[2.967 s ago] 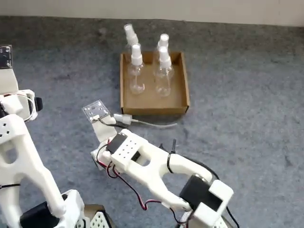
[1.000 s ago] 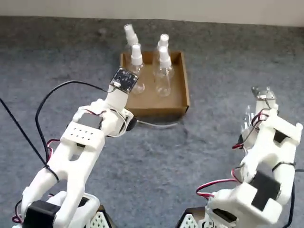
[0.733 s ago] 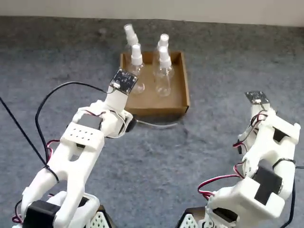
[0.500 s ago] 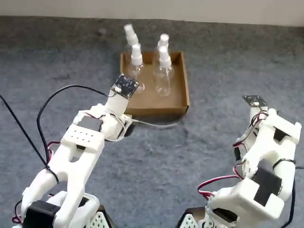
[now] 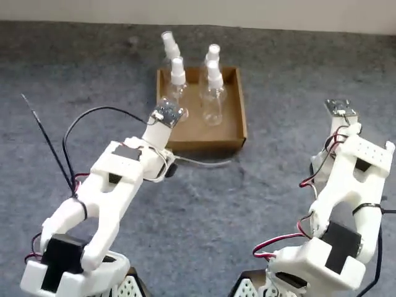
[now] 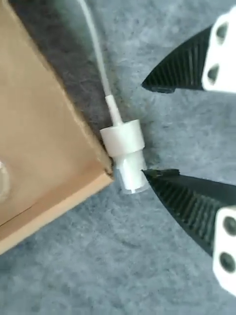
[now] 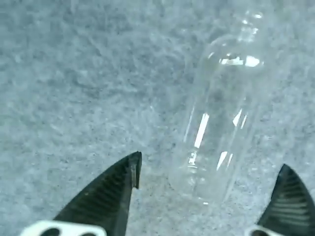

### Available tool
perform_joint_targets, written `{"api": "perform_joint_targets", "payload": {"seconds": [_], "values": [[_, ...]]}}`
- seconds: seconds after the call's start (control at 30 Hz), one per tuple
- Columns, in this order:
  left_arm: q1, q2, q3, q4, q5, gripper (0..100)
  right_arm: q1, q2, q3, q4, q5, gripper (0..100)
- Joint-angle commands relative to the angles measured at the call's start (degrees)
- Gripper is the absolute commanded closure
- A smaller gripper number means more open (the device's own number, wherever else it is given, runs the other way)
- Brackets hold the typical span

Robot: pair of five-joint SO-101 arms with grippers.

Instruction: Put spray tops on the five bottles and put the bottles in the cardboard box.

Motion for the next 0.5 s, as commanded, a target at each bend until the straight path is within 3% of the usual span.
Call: {"api": "perform_joint_targets", "payload": {"seconds": [0.0,0.13,0.27,0.47], "values": [[-0.66,0.22,-3.21,-2.37,0.79,78,-0.48,-2.86,-3.21,-0.48,-0.53,64.9],[-0.92,0.04,-3.03,-2.2,1.23,78,-0.31,-2.86,-3.21,-2.42,-0.26,64.9],[-2.51,0.57,-3.47,-2.81,7.47,78,-0.48,-2.86,-3.03,-1.89,-0.44,64.9],[-2.59,0.75,-2.95,-5.8,10.55,78,-0.22,-2.86,-2.95,-1.89,-0.44,64.9]]}}
